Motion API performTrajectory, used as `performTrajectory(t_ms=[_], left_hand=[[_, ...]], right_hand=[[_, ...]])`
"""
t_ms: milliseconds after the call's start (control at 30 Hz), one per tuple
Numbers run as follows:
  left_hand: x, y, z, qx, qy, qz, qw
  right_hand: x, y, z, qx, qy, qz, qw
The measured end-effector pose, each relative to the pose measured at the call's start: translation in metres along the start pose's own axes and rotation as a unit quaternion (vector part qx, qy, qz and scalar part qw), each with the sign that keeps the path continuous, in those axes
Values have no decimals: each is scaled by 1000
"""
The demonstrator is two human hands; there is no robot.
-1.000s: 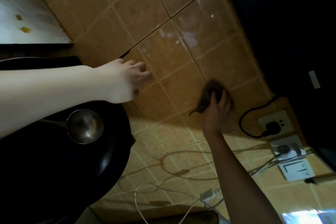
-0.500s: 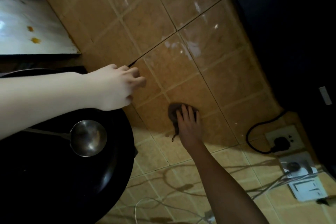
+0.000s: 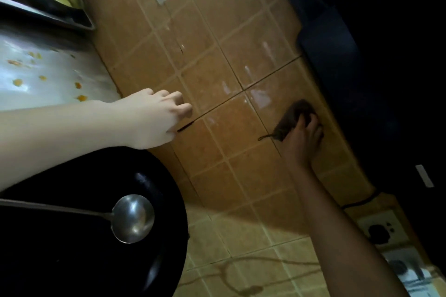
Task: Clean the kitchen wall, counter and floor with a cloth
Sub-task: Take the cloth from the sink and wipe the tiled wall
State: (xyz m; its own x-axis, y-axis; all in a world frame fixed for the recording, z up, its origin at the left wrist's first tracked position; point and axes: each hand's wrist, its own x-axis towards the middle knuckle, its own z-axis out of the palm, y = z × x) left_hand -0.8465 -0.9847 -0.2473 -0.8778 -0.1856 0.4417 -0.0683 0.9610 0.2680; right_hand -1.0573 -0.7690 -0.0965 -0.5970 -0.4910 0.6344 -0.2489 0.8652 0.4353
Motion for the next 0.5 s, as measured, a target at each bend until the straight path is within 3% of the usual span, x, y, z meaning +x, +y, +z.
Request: performTrajectory(t_ms=[167, 300, 500], left_hand=[[-9, -27, -11, 13, 3, -23, 1000], [-20, -49, -16, 7, -12, -40, 999], [-34, -80, -22, 33, -35, -46, 998]], right_hand=[[9, -36, 6, 8, -27, -12, 1000], [-3, -67, 29, -38, -106, -133, 985], [-19, -93, 59, -130, -192, -287, 929]])
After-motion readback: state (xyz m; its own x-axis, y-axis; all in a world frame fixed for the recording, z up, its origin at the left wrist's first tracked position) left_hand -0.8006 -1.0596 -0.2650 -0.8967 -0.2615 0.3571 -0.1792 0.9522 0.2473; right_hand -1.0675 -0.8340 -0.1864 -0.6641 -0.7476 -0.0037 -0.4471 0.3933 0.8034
